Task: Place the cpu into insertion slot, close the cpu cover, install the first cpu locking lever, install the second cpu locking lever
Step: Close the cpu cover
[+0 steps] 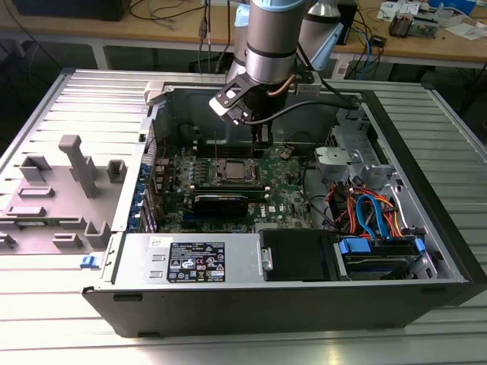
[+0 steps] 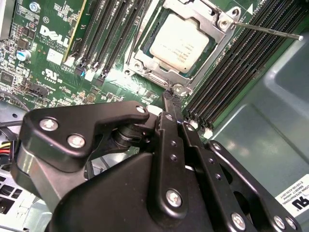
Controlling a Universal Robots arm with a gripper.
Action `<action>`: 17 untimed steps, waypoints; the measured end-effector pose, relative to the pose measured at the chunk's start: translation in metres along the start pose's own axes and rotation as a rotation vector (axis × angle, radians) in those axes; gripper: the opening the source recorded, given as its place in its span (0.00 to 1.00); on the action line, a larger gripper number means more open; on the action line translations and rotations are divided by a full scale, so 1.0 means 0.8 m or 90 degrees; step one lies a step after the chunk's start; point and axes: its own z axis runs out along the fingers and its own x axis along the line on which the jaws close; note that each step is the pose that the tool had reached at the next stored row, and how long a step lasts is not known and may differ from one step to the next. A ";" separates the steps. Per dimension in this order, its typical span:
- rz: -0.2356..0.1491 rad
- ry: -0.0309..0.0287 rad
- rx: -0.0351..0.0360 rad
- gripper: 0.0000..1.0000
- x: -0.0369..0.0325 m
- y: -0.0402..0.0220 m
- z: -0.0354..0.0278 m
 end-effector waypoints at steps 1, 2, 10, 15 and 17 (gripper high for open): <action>0.000 0.0000 0.0000 0.11 0.0000 0.0000 0.0000; 0.000 0.0000 0.0000 0.11 0.0000 0.0000 0.0000; 0.000 0.0000 0.0000 0.11 0.0000 -0.0070 0.0008; -0.001 0.0000 0.0000 0.11 0.0003 -0.0216 0.0054; -0.001 0.0001 0.0000 0.11 0.0004 -0.0271 0.0075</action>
